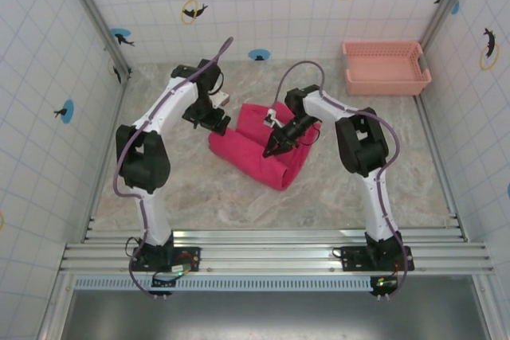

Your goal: Roll up the long pants

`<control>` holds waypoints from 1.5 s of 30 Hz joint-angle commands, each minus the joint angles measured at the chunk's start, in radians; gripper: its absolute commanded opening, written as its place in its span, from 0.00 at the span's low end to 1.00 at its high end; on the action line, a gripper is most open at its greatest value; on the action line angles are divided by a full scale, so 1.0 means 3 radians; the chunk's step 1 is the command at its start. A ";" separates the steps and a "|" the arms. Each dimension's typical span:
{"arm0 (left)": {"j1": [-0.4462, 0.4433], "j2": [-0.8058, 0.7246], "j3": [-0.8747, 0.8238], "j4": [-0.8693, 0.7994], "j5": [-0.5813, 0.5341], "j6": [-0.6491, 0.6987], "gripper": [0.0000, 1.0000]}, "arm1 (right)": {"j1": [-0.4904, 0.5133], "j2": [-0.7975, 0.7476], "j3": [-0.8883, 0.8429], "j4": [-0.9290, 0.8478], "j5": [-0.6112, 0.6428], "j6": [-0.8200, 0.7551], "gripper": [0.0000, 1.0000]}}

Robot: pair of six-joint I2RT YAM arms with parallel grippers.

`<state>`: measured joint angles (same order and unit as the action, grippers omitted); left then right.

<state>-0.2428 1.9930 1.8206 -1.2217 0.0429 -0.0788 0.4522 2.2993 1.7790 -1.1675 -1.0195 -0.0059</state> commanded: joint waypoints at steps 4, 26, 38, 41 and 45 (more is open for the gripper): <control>-0.0231 0.0051 0.0198 -0.0177 0.0035 -0.0055 0.97 | 0.0042 0.0182 -0.0187 0.0094 0.0534 0.0056 0.04; -0.0474 0.1121 0.0303 -0.0211 -0.0140 -0.0131 0.95 | 0.0119 -0.0809 0.0009 0.0145 0.2077 -0.0107 0.47; -0.0468 0.1365 0.0558 -0.0340 -0.0101 -0.0073 0.95 | 0.1598 -0.1751 -0.1163 0.1034 0.3769 -0.0454 0.71; -0.0466 0.1359 0.0558 -0.0363 -0.0107 -0.0044 0.95 | 0.1785 -0.1592 -0.1289 0.1264 0.3992 -0.0409 0.72; -0.0464 0.1339 0.0538 -0.0385 -0.0093 0.0004 0.95 | 0.1856 -0.1318 -0.1407 0.1519 0.4190 -0.0414 0.72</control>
<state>-0.3908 2.3344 1.9984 -1.3262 0.0494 -0.1013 1.0027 1.8606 1.3808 -0.8066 0.1188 -0.1352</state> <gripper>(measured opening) 0.951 0.721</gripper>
